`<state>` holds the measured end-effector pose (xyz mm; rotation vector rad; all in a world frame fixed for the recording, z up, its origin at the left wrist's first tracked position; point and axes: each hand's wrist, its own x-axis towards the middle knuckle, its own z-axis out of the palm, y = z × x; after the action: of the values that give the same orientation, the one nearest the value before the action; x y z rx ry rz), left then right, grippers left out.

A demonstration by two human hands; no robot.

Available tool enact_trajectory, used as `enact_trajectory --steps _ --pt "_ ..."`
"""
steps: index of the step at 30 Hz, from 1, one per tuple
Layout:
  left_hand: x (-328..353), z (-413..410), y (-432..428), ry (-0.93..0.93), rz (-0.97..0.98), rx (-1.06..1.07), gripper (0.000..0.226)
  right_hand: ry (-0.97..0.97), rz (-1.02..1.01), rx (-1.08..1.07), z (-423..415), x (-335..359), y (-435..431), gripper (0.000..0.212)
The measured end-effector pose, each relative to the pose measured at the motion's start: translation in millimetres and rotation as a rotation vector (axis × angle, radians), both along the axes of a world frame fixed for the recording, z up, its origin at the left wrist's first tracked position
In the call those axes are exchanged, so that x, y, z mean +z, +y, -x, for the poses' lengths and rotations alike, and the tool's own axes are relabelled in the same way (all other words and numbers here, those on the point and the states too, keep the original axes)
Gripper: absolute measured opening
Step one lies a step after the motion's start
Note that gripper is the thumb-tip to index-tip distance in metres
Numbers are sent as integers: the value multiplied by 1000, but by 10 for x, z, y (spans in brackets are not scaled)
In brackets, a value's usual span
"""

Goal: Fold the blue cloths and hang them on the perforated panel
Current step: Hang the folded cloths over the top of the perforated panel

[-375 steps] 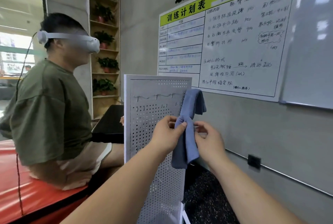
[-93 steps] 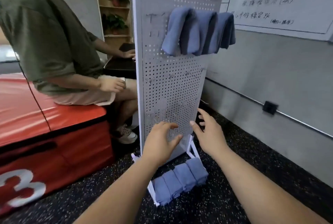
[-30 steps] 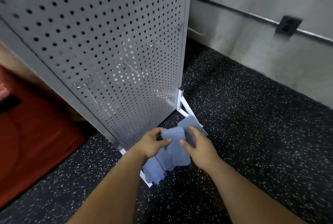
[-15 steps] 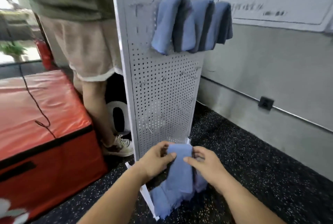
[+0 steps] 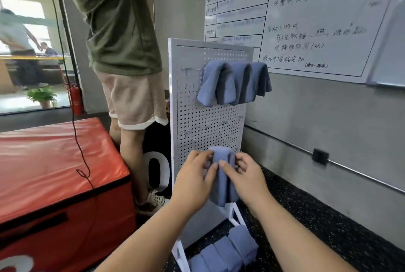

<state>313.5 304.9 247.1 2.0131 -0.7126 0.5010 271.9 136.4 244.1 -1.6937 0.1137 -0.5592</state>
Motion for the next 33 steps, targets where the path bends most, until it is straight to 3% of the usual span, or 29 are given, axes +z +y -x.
enact_trajectory --steps 6,9,16,26,33 --pt "540 -60 88 7 136 -48 46 -129 93 3 -42 629 73 14" --pt "804 -96 119 -32 112 -44 53 -199 151 15 -74 868 90 22" --pt "1346 -153 151 -188 90 34 31 -341 265 -73 -219 1293 150 21" --pt "1924 -440 267 -254 26 131 31 -342 433 -198 -410 1873 244 26" --pt "2264 -689 286 -249 92 201 25 -342 407 -196 -646 2189 264 25"
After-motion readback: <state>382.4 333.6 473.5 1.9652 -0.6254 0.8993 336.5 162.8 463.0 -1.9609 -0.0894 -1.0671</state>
